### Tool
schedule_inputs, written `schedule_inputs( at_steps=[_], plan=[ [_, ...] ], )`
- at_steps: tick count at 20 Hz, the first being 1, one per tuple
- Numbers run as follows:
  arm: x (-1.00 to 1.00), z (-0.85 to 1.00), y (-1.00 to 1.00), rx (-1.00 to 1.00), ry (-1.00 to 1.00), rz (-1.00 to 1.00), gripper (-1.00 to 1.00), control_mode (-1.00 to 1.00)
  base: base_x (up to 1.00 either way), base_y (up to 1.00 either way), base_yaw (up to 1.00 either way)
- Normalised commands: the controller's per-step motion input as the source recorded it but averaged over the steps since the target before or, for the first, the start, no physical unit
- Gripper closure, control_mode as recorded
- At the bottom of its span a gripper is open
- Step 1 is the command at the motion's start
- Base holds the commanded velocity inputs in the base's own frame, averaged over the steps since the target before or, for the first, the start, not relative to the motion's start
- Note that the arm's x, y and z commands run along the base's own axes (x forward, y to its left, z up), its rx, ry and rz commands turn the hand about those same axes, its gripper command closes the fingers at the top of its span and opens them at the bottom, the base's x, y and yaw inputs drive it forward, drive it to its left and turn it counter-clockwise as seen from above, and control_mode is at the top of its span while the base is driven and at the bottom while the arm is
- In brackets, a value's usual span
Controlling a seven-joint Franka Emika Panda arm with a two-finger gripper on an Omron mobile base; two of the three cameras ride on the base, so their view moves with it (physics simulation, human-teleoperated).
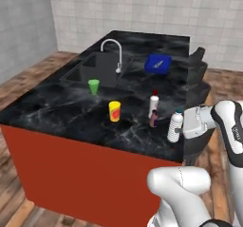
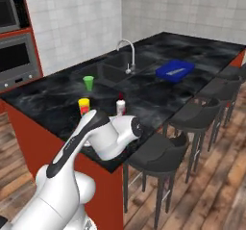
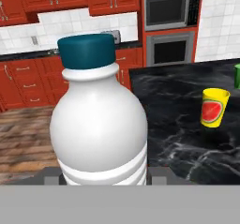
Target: Place the drinks on the dining counter in a tight cluster.
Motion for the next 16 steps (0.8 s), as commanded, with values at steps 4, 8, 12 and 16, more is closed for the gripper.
schedule_inputs(
  at_steps=[4, 8, 12, 16],
  plan=[
    [0.00, 0.00, 0.00, 0.00, 0.00, 0.00, 1.00, 1.00, 0.24, -1.00, 0.21],
    [0.00, 0.00, 0.00, 0.00, 0.00, 0.00, 1.00, 1.00, 0.10, -1.00, 0.34],
    [0.00, 0.00, 0.00, 0.00, 0.00, 0.00, 1.00, 1.00, 0.06, -1.00, 0.35],
    [0.00, 0.00, 0.00, 0.00, 0.00, 0.00, 1.00, 1.00, 0.00, -1.00, 0.32]
  ],
)
